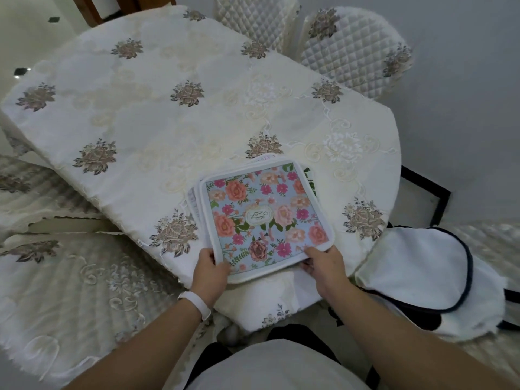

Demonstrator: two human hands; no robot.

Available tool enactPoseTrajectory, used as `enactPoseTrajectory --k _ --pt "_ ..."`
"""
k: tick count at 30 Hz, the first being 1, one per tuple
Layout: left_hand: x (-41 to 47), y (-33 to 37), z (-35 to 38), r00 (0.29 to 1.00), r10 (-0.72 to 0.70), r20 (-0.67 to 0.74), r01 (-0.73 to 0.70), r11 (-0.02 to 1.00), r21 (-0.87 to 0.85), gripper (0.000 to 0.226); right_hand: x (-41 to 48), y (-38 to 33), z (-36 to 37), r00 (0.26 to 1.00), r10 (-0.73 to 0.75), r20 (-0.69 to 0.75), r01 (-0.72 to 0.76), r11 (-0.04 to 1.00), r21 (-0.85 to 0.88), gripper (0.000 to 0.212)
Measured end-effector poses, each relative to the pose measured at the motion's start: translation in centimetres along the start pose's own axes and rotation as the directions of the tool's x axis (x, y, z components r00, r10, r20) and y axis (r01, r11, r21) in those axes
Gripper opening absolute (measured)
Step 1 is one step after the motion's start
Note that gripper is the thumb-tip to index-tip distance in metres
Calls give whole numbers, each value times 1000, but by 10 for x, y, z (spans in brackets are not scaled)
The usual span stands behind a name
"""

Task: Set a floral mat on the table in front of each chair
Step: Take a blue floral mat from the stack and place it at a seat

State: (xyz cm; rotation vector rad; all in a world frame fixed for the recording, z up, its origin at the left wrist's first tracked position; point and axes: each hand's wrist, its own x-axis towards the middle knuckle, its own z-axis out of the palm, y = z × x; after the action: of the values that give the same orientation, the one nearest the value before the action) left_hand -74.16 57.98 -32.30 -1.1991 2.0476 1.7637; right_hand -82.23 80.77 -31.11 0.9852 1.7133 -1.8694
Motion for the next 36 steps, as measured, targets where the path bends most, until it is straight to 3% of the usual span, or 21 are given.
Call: enactPoseTrajectory --k 6,14,18,21,25,31,36 --pt "-12 0 25 979 -34 200 65 986 -152 40 -6 1 6 998 -42 39 41 999 26 32" --pt "32 40 18 989 -119 92 140 948 -285 24 2 16 6 995 -57 84 53 998 46 45" --pt "69 74 1 997 -66 -32 61 988 -145 29 10 12 -2 995 -86 42 89 992 -87 36" --pt "98 97 -8 997 -64 -46 60 994 -89 38 15 3 -17 985 -175 11 171 945 -279 29" --pt "124 116 -5 994 -85 69 82 995 48 30 24 -5 -34 969 -242 43 238 885 -399 25" --pt "135 138 21 973 -44 228 -50 919 391 25 35 -15 -48 976 -209 59 211 856 -471 26" --pt "126 144 39 946 -52 320 -146 814 563 17 41 -30 -57 982 -172 -74 135 926 -353 19"
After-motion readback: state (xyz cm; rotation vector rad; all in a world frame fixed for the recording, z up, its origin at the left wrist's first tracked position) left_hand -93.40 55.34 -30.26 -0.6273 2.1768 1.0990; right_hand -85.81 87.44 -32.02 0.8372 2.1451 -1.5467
